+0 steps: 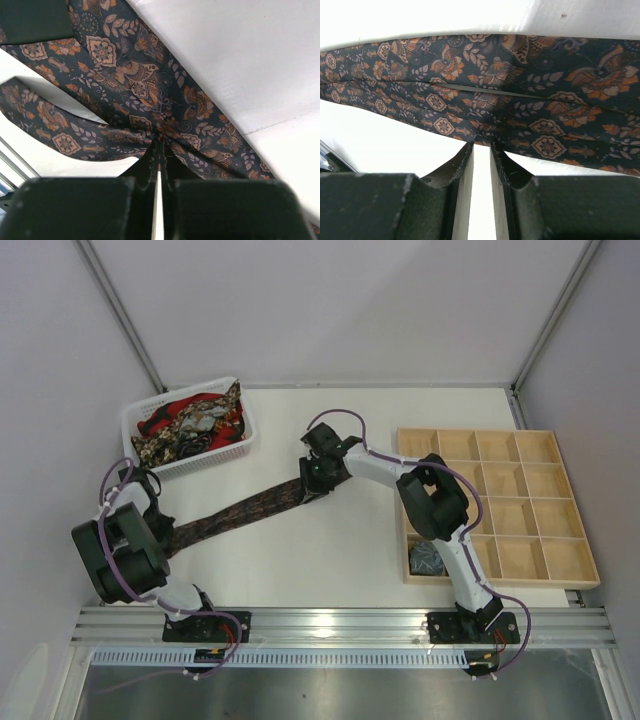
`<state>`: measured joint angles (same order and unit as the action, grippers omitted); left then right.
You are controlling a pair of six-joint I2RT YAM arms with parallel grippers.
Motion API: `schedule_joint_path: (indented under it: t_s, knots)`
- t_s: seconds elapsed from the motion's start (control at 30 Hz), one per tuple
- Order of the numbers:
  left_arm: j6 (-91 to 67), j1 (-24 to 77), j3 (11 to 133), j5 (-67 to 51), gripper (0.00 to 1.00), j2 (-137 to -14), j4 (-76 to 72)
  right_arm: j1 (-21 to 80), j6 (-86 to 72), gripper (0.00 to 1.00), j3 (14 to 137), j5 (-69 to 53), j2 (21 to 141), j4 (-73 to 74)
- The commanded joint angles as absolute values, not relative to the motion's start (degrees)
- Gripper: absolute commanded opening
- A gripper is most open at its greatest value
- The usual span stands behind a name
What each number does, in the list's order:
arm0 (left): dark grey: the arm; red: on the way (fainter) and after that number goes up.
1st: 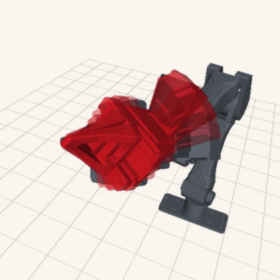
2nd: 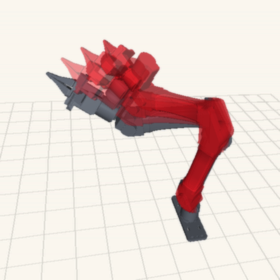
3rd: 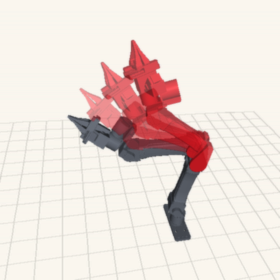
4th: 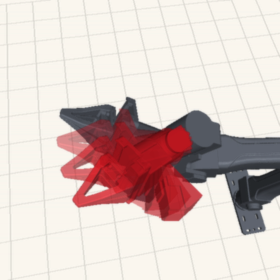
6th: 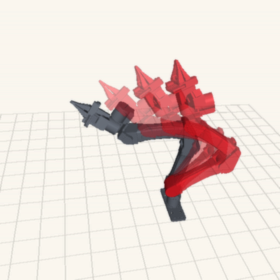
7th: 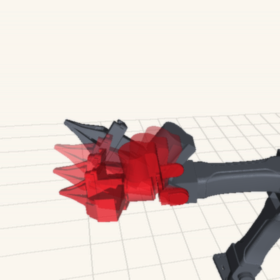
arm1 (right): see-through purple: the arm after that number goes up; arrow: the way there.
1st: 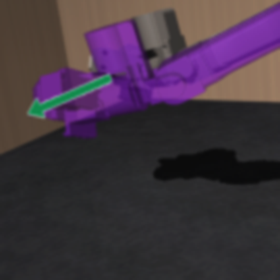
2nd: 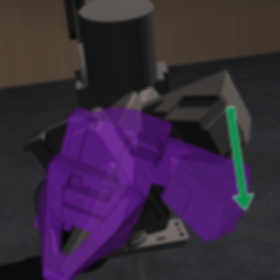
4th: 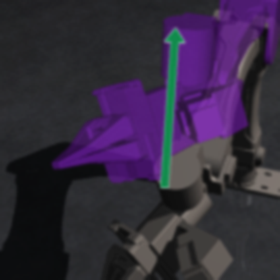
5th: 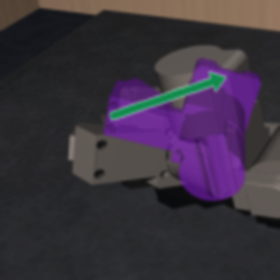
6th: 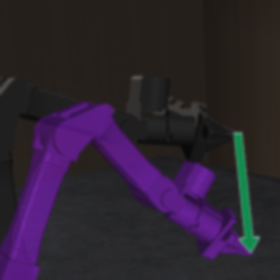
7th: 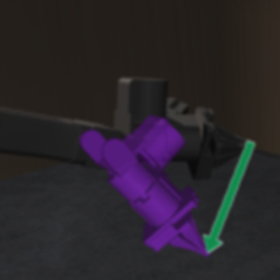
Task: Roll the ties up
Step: Flatten the tie
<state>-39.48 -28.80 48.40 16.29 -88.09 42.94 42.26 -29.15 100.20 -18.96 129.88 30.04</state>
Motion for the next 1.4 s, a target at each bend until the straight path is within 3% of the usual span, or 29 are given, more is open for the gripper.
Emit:
schedule_joint_path:
  t_s: [0.0,0.3,0.53,1.37]
  knots:
    - [-39.73,-29.44,47.46,17.31,0.01,-89.83,42.54,42.27,-29.97,0.25,101.25,-19.95,130.87,29.18]
    - [-38.94,-29.18,46.67,18.89,0.01,-85.89,45.34,42.19,-29.71,0.25,101.60,-20.04,130.87,29.18]
    - [-37.09,-26.28,53.25,21.00,0.00,-81.47,51.50,42.01,-30.15,0.24,100.28,-20.57,131.40,28.65]
    - [-28.12,-23.73,59.60,24.87,0.01,-91.94,48.61,39.02,-30.67,0.22,99.58,-21.36,132.54,28.83]
